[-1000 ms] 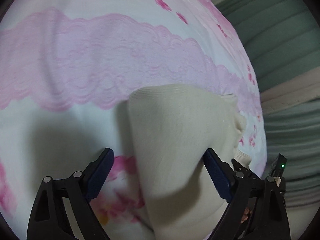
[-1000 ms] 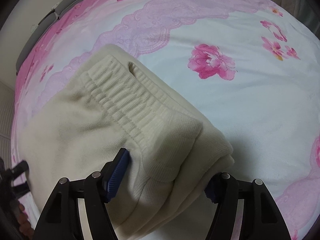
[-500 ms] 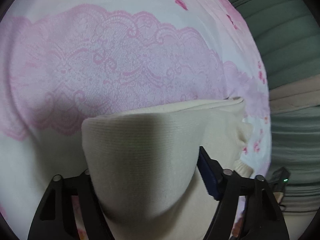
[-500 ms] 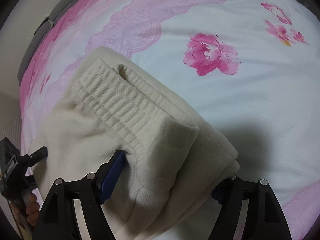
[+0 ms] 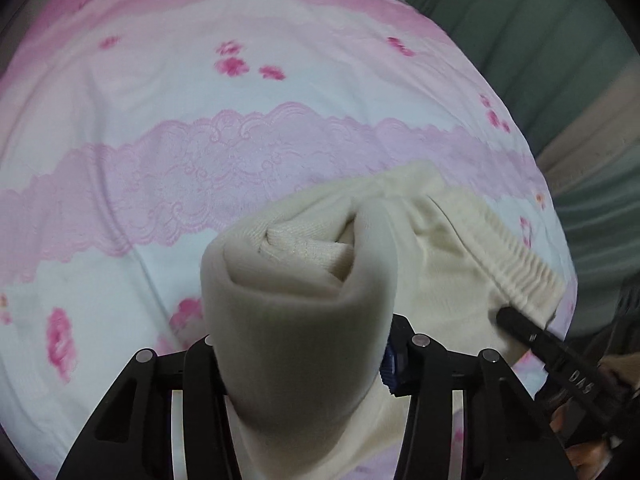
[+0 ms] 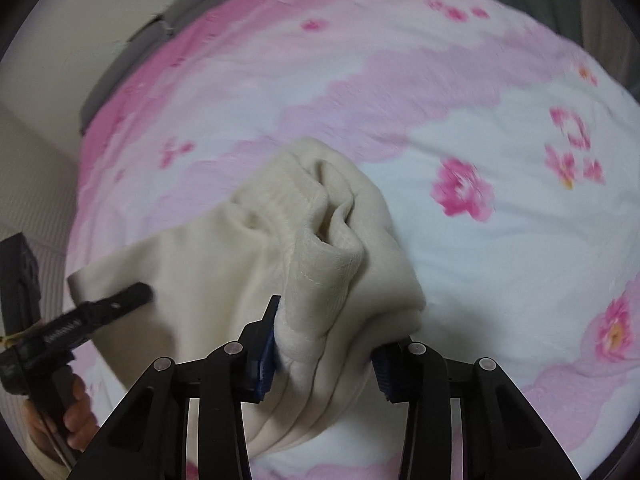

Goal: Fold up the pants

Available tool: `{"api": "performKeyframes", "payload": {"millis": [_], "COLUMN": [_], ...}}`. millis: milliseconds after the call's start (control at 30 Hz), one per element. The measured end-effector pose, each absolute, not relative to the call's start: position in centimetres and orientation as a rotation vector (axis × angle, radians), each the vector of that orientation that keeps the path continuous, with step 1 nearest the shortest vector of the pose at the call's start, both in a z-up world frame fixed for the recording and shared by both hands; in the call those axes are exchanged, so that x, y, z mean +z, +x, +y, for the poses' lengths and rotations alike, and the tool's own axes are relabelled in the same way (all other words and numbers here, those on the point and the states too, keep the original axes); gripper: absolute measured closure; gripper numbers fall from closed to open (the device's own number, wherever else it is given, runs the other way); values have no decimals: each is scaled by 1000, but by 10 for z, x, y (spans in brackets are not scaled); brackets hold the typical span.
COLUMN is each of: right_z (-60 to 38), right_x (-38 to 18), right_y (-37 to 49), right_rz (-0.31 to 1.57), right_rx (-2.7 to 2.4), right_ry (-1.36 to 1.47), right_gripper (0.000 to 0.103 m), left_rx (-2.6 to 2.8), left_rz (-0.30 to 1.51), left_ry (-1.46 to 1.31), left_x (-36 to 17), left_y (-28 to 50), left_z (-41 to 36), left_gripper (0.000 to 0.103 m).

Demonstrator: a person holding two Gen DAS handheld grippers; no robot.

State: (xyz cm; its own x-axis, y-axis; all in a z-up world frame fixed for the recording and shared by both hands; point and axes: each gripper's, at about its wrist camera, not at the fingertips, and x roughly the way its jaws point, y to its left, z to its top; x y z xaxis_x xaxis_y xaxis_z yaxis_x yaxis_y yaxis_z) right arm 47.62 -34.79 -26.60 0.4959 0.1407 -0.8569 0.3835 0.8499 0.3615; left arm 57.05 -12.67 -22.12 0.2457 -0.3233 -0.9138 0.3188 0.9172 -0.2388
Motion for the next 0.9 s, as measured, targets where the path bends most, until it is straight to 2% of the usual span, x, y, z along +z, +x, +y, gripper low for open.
{"api": "performKeyframes", "payload": {"millis": [267, 600, 900], "right_z": [-302, -246, -236], "right_x": [-220, -192, -179], "right_y": [428, 366, 340], "right_rz": [1019, 1019, 995], "right_rx": [-101, -84, -23], "right_ry": [518, 515, 497], "right_gripper": [62, 62, 62], "left_rx": [-450, -441, -407], "left_rz": [1252, 1218, 1175], "left_ry": [-46, -41, -67], "left_x": [-187, -157, -137], "left_y": [505, 439, 407], "left_z": [-74, -37, -25], "left_gripper": [56, 56, 56]}}
